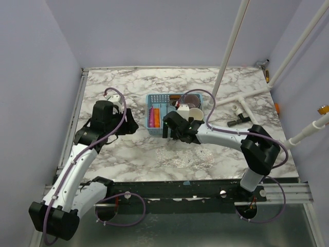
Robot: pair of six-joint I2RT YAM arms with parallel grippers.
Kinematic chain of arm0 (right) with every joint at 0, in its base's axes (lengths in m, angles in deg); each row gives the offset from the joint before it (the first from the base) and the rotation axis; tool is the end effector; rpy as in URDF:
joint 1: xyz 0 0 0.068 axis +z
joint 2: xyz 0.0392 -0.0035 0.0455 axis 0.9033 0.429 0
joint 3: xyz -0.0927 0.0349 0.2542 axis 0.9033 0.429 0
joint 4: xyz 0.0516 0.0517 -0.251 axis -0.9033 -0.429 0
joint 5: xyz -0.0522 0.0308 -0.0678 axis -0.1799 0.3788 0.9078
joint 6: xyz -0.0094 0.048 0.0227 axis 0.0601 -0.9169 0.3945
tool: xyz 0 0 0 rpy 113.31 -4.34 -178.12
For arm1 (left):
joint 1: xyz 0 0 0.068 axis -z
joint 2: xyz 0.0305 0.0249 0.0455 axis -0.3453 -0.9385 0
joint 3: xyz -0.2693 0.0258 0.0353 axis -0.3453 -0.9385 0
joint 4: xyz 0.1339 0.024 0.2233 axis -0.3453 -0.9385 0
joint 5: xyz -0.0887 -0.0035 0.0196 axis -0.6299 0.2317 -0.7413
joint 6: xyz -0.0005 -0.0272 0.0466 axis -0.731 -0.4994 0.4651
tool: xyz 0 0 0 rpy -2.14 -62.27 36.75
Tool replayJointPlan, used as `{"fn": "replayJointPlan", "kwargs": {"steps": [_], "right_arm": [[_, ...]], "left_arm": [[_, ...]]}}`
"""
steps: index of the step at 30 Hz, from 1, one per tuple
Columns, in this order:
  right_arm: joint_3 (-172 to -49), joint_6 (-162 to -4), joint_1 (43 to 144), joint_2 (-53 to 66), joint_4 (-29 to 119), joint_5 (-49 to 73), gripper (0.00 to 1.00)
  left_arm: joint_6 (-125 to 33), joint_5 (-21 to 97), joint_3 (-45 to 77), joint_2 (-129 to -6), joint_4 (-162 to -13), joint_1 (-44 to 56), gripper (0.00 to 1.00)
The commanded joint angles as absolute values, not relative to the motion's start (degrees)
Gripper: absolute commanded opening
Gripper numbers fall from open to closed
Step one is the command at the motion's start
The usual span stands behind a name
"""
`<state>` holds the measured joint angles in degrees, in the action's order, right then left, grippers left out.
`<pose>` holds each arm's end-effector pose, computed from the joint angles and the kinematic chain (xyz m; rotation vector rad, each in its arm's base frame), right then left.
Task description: Prepare toiletry sets of a toothbrush and toothpaste on the tray
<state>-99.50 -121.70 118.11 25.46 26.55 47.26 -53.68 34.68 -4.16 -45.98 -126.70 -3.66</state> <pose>0.2276 0.2802 0.1949 0.0150 2.3889 0.1987 0.1847 -0.0623 0.3107 0.0521 2.2956 -0.5565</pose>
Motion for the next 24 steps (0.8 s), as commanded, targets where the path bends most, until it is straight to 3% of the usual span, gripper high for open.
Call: {"fn": "replayJointPlan", "kwargs": {"steps": [1,13,24], "right_arm": [[-97.1,-119.9,117.8,19.2,27.0,43.2,1.0],[-86.2,-121.3,118.0,5.6,20.5,41.4,1.0],[-80.5,-127.7,122.3,3.7,19.3,45.3,1.0]], "left_arm": [[-54.3,37.3,-4.9,-42.9,-125.4,-3.5,0.62],[-54.5,37.4,-5.4,-38.6,-125.0,-3.5,0.63],[-54.6,36.3,-5.7,-36.7,-124.6,-3.5,0.64]]}}
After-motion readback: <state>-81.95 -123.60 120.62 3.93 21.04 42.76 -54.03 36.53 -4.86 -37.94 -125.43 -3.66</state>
